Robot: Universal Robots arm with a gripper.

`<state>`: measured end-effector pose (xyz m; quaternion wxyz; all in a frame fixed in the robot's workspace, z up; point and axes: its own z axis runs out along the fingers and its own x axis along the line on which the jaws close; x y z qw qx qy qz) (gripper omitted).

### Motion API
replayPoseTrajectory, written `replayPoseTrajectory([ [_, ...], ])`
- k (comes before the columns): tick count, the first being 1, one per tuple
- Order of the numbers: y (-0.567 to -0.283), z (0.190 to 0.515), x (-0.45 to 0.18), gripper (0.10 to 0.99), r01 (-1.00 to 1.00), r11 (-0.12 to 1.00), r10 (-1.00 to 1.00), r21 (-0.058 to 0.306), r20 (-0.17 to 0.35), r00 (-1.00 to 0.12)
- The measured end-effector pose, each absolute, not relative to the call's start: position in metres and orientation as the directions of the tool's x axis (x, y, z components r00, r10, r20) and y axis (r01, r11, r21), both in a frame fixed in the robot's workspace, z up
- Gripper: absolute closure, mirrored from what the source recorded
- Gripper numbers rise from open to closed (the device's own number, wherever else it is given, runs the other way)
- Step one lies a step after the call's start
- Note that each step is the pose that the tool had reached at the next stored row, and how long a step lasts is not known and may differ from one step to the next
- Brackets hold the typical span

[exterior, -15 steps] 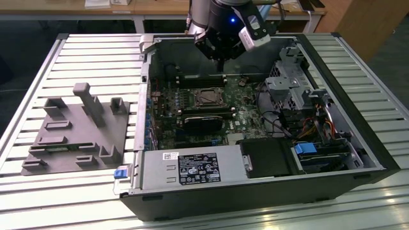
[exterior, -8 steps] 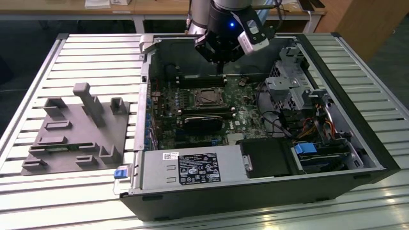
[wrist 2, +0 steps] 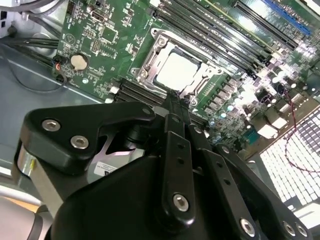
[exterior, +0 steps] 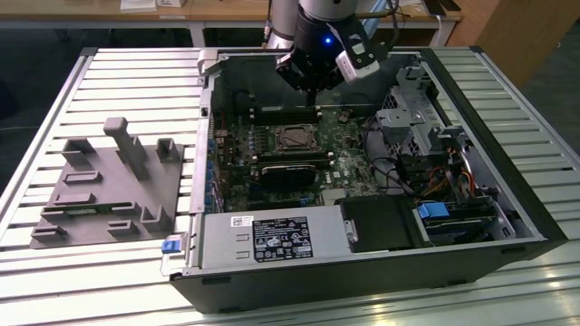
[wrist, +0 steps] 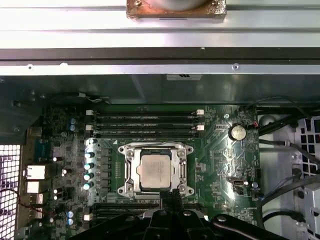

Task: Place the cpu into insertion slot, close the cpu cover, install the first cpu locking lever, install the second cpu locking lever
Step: 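Install the second cpu locking lever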

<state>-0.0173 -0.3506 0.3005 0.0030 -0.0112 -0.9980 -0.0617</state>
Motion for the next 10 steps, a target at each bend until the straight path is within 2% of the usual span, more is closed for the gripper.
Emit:
replayPoseTrajectory([
  [10,-0.3508,0.2926,-0.0173,0.98,0.012,0.992,0.011,0.123,0.008,-1.0],
])
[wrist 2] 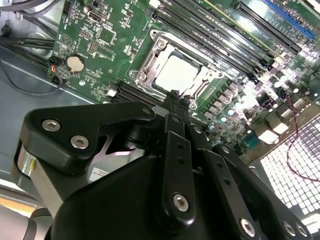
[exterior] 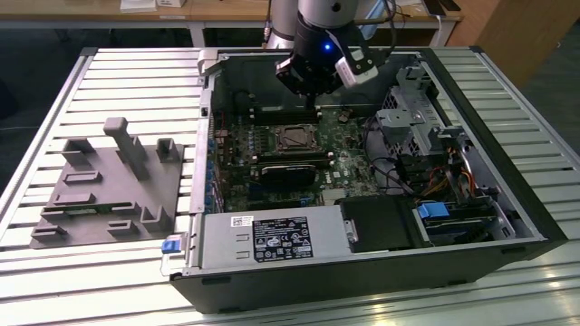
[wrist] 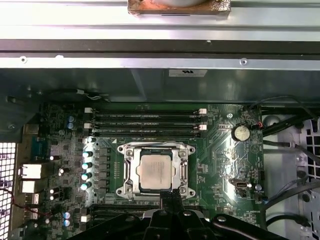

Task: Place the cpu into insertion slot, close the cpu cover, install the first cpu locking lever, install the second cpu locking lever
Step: 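Install the second cpu locking lever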

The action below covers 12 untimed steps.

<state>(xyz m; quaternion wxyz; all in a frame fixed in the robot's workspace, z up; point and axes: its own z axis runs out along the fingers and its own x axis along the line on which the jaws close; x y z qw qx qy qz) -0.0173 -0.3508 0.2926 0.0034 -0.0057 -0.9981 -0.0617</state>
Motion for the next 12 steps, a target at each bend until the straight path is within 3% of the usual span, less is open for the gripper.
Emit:
replayPoseTrajectory([
  [12,-0.3515,0.2891,-0.0173,0.98,0.012,0.992,0.011,0.123,0.008,-1.0],
])
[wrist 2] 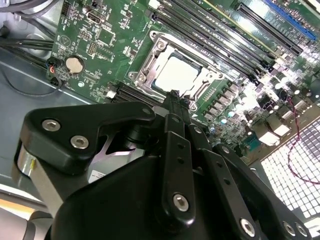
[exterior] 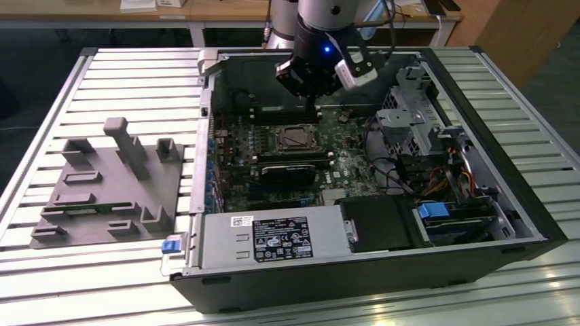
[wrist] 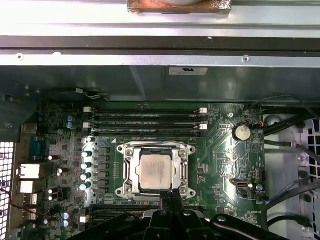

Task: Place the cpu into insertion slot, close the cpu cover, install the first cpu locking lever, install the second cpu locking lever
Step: 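Install the second cpu locking lever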

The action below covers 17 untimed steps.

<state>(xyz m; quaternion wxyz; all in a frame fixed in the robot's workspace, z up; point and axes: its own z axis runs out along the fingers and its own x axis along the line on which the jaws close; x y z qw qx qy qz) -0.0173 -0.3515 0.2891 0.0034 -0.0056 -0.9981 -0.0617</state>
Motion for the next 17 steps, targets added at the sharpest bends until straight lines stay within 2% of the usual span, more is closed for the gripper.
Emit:
replayPoseTrajectory([
  [17,-0.3517,0.2806,-0.0173,0.98,0.012,0.992,0.011,0.123,0.008,-1.0],
])
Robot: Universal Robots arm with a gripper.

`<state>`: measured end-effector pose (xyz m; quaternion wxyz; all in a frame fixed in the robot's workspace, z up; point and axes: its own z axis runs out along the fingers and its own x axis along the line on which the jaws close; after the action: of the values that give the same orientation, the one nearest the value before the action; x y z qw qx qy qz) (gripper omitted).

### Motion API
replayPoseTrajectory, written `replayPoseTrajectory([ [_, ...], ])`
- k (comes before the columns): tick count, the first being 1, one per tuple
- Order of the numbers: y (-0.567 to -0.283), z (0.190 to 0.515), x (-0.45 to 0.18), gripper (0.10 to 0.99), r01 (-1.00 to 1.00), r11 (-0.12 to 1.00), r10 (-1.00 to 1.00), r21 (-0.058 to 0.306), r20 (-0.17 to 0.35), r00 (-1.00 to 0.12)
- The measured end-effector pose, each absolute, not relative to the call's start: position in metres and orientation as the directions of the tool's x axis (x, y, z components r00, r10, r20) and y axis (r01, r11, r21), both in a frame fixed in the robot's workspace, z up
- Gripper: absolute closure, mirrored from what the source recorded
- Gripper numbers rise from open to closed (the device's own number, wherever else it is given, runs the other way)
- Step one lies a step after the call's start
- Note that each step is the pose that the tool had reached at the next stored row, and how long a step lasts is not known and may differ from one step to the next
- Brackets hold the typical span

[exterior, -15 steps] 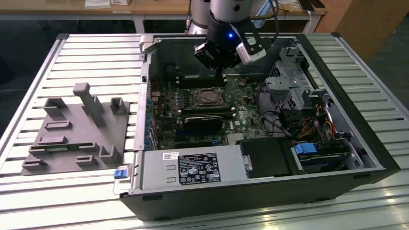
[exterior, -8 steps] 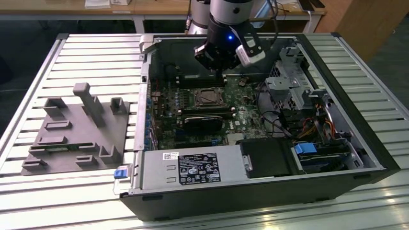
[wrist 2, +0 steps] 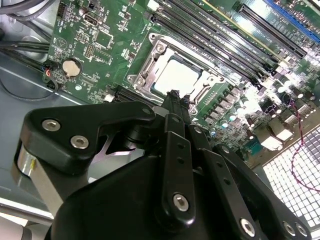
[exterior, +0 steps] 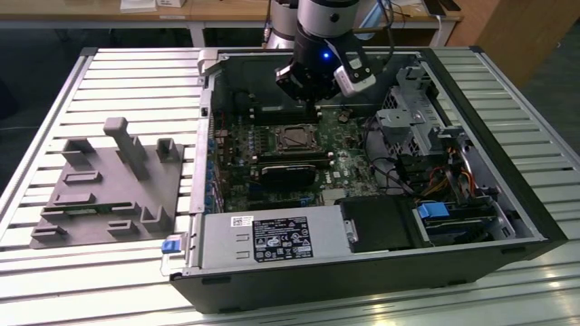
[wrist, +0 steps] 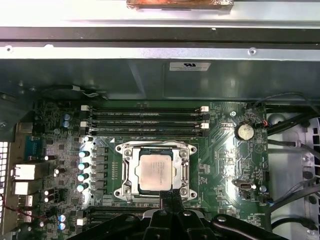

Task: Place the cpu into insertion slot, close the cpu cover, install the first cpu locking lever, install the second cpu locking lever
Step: 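Install the second cpu locking lever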

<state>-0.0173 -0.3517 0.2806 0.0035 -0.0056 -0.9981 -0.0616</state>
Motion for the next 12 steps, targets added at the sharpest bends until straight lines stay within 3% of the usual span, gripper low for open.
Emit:
replayPoseTrajectory([
  [12,-0.352,0.2765,-0.0173,0.98,0.012,0.992,0.011,0.123,0.007,-1.0],
])
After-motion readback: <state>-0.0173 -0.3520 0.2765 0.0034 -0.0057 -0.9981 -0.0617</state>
